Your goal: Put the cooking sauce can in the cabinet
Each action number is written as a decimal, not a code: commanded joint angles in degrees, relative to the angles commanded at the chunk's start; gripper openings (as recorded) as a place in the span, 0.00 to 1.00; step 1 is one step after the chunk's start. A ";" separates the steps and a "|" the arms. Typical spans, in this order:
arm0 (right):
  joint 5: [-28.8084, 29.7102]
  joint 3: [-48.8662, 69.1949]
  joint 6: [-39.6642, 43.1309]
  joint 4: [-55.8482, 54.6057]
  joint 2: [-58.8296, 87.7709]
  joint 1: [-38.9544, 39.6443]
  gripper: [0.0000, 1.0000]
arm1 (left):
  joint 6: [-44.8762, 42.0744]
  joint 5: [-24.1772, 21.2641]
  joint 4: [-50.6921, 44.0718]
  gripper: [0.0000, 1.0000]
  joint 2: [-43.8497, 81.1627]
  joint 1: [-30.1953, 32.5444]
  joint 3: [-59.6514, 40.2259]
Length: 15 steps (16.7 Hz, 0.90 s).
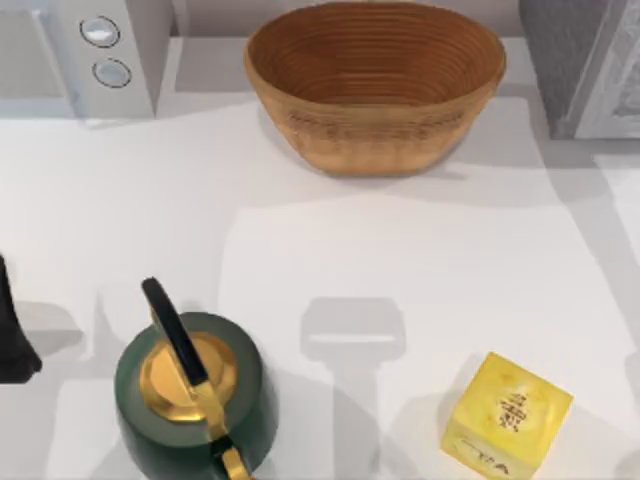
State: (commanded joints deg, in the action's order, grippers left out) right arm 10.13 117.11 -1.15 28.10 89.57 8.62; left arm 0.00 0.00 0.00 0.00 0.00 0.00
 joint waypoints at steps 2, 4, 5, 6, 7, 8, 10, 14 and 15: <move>-0.39 2.19 -0.05 -0.42 2.51 -0.40 0.00 | 0.00 0.00 0.00 1.00 0.00 0.00 0.00; -0.84 4.37 -0.19 -0.82 5.04 -0.75 0.00 | 0.00 0.00 0.00 1.00 0.00 0.00 0.00; -1.08 5.46 -0.26 -1.02 6.30 -0.91 0.00 | 0.00 0.00 0.00 1.00 0.00 0.00 0.00; -1.32 6.55 -0.33 -1.23 7.57 -1.07 0.00 | 0.00 0.00 0.00 1.00 0.00 0.00 0.00; -1.56 7.64 -0.37 -1.44 8.84 -1.23 0.00 | 0.00 0.00 0.00 1.00 0.00 0.00 0.00; -1.78 8.71 -0.39 -1.64 10.03 -1.39 0.00 | 0.00 0.00 0.00 1.00 0.00 0.00 0.00; -2.18 10.95 -0.30 -1.99 12.70 -1.76 0.00 | 0.00 0.00 0.00 1.00 0.00 0.00 0.00; -2.94 14.56 0.06 -2.87 17.39 -2.72 0.00 | 0.00 0.00 0.00 1.00 0.00 0.00 0.00; -2.96 14.65 0.07 -2.89 17.47 -2.74 0.00 | 0.00 0.00 0.00 1.00 0.00 0.00 0.00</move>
State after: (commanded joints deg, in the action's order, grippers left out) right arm 7.17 131.76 -1.08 25.21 107.04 5.88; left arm 0.00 0.00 0.00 0.00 0.00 0.00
